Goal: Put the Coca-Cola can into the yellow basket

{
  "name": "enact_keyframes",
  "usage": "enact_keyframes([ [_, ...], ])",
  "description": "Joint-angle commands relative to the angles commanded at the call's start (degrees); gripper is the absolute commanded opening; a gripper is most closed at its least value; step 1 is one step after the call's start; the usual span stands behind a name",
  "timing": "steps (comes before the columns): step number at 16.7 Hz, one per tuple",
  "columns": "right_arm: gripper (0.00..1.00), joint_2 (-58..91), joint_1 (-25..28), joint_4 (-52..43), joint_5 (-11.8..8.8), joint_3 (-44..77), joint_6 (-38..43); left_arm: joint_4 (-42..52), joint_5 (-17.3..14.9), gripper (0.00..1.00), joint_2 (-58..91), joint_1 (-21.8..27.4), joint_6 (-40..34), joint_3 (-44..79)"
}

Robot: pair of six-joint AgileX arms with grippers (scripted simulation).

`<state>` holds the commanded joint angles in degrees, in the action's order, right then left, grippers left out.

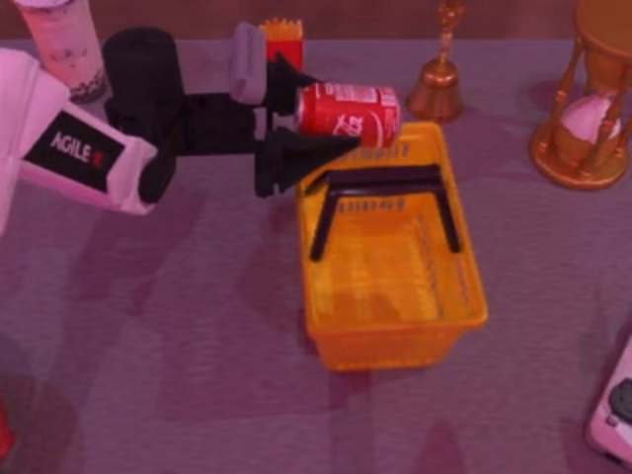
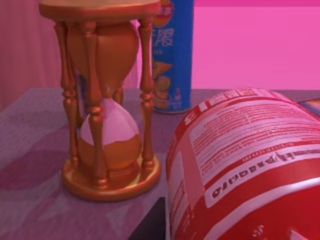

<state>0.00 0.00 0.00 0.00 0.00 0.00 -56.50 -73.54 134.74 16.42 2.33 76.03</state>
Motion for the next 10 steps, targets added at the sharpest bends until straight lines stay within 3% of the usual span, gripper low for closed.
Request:
enact_keyframes([
  [10,1.00,0.00,0.00,0.00,0.00,0.00,0.00,0.00,0.00,0.90,0.00,0.00,0.00,0.00],
])
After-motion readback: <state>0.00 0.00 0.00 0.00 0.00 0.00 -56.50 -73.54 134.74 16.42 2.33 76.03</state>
